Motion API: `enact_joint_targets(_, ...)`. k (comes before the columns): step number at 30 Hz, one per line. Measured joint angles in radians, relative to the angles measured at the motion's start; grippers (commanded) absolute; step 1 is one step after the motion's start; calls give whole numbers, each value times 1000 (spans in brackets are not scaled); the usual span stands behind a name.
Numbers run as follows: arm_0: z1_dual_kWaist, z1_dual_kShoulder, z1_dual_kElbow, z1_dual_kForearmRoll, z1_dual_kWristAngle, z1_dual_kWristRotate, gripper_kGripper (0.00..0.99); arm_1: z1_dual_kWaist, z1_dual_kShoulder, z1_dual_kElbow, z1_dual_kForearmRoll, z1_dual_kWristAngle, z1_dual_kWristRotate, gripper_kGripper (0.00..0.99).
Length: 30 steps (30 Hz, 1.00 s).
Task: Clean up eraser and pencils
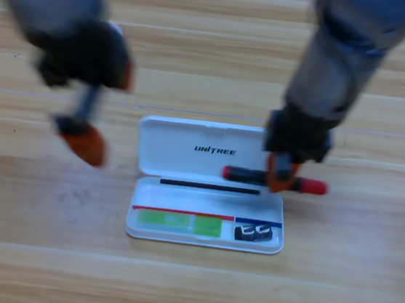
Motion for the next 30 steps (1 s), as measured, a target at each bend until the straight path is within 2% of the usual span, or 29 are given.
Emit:
enact_joint_targets(3,33,-84,53,0,9,15,989,25,63,-73,0,0,13,0)
enact_joint_targets(9,90,-99,176,-47,9,31,990,49,150,-162,1,-2,17,0)
enact_joint_targets(17,96,-99,219,-80,9,32,990,51,192,-189,1,-7,20,0)
enact_joint_targets(18,96,-99,219,-80,9,32,990,51,196,-190,1,-7,21,41)
enact_joint_targets(19,96,-99,219,-81,9,32,990,51,198,-190,1,-7,21,144)
enact_joint_targets(20,96,-99,220,-81,9,32,990,51,199,-190,1,-7,21,278)
enact_joint_targets(23,96,-99,231,-84,9,32,990,52,199,-190,1,-7,22,785)
enact_joint_targets(24,96,-99,236,-84,9,32,990,52,199,-190,1,-7,23,834)
enact_joint_targets(30,96,-99,237,-86,9,31,973,53,196,-185,1,-7,37,890)
